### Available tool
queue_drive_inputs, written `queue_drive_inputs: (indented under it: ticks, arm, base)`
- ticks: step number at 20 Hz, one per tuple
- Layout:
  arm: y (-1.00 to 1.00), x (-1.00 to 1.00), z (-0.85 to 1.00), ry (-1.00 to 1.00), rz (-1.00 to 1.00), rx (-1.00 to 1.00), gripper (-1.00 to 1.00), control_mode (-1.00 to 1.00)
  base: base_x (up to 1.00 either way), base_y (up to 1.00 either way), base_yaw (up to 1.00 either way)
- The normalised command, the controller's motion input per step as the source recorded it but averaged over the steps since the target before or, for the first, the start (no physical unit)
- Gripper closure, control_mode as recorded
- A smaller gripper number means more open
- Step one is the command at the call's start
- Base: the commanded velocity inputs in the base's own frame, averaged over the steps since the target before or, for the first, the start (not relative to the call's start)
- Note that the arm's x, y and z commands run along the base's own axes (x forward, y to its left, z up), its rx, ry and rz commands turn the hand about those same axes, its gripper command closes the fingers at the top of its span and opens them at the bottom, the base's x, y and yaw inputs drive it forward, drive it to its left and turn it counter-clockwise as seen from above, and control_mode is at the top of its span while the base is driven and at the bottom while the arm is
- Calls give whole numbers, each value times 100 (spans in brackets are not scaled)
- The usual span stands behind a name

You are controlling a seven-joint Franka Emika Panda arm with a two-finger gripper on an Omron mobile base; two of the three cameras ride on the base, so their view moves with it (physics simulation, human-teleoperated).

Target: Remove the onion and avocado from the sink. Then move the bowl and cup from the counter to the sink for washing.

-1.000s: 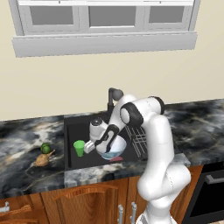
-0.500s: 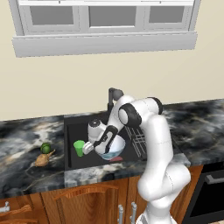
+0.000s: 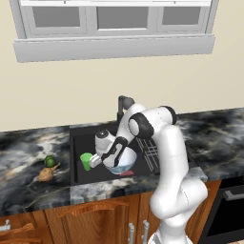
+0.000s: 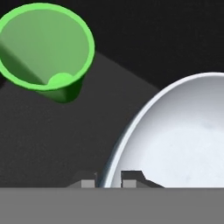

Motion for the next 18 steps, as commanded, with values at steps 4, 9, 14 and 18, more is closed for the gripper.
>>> queue_drive_inputs:
  ticks: [4,9,14,18]
  arm:
    - [0,-6,0,0,-10,0,100,-100]
    - [0,-7,0,0,-11,0,-100,-100]
    - [0,-6,0,0,-11,0,-100,-100]
    - [0,-7,3,0,-11,0,-100,-100]
  base:
    - [0,0,0]
    - [0,0,0]
    - [0,0,0]
    - [0,0,0]
